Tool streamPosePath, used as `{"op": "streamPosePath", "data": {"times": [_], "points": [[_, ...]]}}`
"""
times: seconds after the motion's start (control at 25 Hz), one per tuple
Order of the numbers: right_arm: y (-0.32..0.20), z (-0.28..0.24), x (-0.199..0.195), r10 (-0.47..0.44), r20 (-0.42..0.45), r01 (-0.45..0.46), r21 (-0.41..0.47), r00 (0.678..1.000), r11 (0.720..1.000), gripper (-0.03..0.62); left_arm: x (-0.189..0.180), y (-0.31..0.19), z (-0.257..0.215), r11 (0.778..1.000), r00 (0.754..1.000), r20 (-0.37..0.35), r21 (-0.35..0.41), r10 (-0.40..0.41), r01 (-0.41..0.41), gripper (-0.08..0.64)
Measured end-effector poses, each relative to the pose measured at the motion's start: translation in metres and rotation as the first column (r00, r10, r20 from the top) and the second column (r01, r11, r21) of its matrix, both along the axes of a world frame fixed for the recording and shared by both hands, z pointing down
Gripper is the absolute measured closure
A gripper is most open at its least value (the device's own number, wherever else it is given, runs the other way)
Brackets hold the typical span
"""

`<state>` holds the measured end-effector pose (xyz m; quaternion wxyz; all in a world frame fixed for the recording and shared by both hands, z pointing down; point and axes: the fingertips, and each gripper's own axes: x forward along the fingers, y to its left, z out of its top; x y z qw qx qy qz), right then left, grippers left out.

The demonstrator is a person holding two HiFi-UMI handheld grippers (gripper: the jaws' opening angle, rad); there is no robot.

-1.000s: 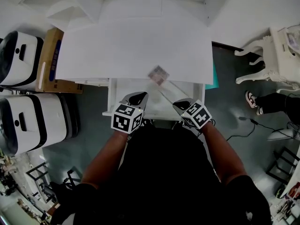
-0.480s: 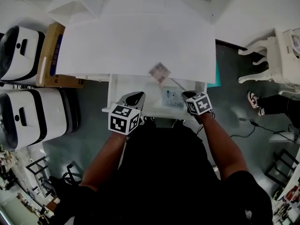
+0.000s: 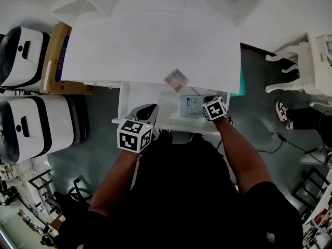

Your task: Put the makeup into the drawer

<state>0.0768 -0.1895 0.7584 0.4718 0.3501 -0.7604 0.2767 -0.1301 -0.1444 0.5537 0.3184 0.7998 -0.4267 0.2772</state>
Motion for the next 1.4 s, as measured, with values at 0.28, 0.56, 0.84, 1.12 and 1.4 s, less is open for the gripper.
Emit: {"op": "streamPosePath", "data": {"times": [0.28, 0.56, 0.84, 1.12, 1.4], "points": [[-0.009, 0.014, 0.0, 0.005, -0.029, -0.005, -0.006, 1.0, 1.0, 0.561, -0.003, 0.003, -0.003, 0.999, 0.999, -0.013, 0.012, -0.032, 0.032, 0.549], [-0.007, 0.019, 0.0, 0.005, -0.033, -0.006, -0.026, 0.999, 1.0, 0.528, -0.005, 0.005, 0.0, 0.999, 0.999, -0.014, 0.007, -0.037, 0.037, 0.549], [-0.006, 0.001, -0.003, 0.029, -0.01, -0.029, 0.004, 1.0, 1.0, 0.48, -0.001, 0.0, -0.004, 1.0, 1.0, -0.024, 0.022, -0.018, 0.018, 0.549], [-0.007, -0.028, -0.004, 0.128, 0.082, -0.133, 0.054, 0.988, 0.99, 0.481, 0.008, -0.004, -0.008, 0.999, 0.999, -0.04, 0.05, 0.015, -0.013, 0.549], [-0.003, -0.099, -0.013, 0.19, 0.258, -0.225, 0.115, 0.947, 0.968, 0.482, 0.011, -0.001, -0.014, 0.997, 0.998, -0.045, 0.068, 0.044, -0.041, 0.549]]}}
